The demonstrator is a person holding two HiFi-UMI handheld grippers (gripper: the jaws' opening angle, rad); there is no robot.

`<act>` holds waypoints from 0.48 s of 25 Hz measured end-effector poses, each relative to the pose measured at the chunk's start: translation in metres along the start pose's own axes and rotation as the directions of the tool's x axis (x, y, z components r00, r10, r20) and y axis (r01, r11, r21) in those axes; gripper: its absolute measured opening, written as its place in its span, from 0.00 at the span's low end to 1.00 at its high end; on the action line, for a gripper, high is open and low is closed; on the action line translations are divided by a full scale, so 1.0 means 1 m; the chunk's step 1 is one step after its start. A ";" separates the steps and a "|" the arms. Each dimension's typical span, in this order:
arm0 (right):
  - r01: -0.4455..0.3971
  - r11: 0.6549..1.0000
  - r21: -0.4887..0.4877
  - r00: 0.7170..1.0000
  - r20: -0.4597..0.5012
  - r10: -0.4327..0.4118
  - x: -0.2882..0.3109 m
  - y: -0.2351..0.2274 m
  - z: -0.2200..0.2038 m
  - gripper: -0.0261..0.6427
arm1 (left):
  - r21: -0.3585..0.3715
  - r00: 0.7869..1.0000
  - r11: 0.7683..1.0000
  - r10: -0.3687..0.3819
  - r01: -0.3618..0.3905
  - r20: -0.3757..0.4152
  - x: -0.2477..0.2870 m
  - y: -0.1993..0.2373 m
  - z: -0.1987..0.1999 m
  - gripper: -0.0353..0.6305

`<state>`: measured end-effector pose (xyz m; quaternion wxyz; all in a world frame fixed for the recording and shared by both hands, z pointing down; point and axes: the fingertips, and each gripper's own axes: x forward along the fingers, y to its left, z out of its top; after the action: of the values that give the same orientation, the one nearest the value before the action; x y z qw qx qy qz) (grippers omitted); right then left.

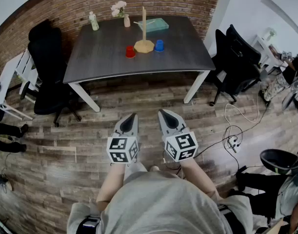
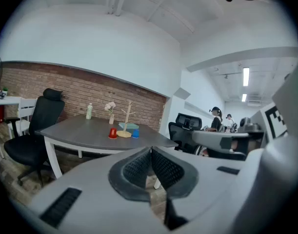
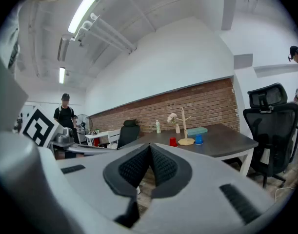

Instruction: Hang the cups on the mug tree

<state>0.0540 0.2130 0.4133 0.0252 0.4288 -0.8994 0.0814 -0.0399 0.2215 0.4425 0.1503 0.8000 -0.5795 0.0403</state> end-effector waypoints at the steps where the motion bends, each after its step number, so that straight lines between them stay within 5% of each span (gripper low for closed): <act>1: 0.003 1.000 -0.002 1.000 0.004 -0.003 -0.007 0.003 0.000 0.04 | 0.005 1.000 1.000 -0.006 0.006 0.001 -0.006 -0.005 0.000 0.07; 12: -0.003 1.000 -0.016 1.000 0.026 0.003 -0.047 0.032 -0.002 0.04 | -0.004 0.999 1.000 -0.012 0.012 0.038 -0.051 -0.023 -0.006 0.07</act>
<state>0.0590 0.2694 0.4063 0.0167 0.4282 -0.9009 0.0687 -0.0342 0.2765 0.4314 0.1412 0.8038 -0.5774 0.0231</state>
